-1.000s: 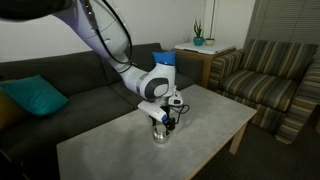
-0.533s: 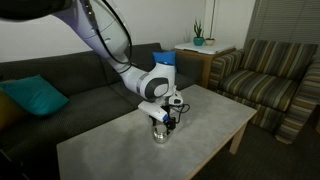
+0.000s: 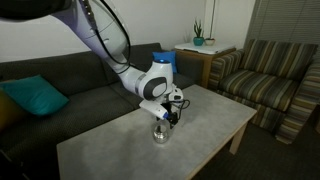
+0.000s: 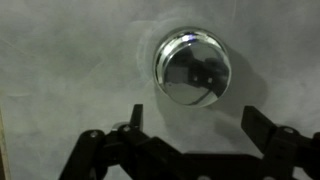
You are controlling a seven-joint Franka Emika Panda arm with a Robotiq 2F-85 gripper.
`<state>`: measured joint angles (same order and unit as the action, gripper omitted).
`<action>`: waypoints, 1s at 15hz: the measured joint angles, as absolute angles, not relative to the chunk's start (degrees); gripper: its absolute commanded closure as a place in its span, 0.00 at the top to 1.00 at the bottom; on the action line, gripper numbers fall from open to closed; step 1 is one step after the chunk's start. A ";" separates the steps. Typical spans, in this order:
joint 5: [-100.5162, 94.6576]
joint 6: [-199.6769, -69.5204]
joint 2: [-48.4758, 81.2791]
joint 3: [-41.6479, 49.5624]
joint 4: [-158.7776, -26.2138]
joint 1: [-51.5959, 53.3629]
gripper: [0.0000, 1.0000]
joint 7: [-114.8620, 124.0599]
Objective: Remove the lid from the silver object.
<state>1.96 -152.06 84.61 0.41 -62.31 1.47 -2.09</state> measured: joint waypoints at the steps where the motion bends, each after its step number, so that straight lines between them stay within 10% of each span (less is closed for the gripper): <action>1: 1.96 -152.92 84.61 0.40 -62.43 1.47 1.00 -1.63; 15: 2.06 -148.32 84.61 -2.63 -62.98 -0.36 1.00 -1.09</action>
